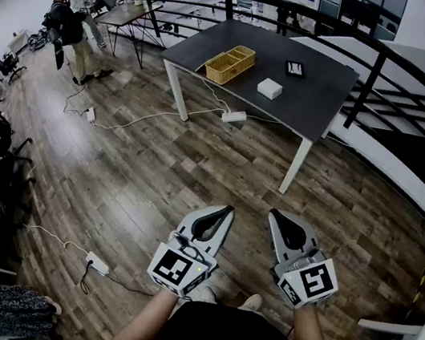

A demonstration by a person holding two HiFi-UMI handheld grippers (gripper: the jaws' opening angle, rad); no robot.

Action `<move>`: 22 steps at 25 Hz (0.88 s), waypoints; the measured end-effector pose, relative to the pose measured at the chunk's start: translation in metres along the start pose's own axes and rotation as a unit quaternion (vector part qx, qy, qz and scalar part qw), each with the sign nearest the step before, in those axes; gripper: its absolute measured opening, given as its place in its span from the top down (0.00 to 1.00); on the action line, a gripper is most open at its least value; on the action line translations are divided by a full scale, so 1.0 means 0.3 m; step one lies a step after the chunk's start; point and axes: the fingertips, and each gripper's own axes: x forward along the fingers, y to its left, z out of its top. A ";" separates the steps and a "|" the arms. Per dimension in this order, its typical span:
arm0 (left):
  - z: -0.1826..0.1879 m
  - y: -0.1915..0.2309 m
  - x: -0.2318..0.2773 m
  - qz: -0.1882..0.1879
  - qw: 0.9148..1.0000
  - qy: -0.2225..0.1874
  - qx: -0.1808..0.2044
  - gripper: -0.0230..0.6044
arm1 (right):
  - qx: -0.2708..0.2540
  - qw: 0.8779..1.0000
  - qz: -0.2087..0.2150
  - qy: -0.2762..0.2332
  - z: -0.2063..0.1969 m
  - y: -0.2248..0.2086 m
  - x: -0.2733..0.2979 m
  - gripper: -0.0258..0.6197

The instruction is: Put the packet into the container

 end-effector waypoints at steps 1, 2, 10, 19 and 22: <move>-0.002 -0.002 -0.003 0.000 1.000 0.001 -0.001 0.95 | 0.000 1.000 -0.001 0.000 -0.002 0.001 -0.001 0.95; -0.004 -0.003 -0.005 0.000 1.000 0.001 -0.002 0.95 | 0.000 1.000 -0.003 0.000 -0.004 0.001 -0.003 0.95; -0.008 -0.002 -0.005 0.001 1.000 0.001 -0.001 0.95 | -0.006 1.000 -0.012 -0.006 -0.001 -0.006 -0.006 0.95; -0.004 -0.034 0.001 -0.007 1.000 -0.010 -0.006 0.95 | -0.008 1.000 -0.013 0.002 -0.007 -0.011 -0.024 0.95; -0.012 -0.046 0.007 -0.008 1.000 -0.008 -0.005 0.95 | -0.009 1.000 -0.012 0.003 -0.012 -0.015 -0.036 0.95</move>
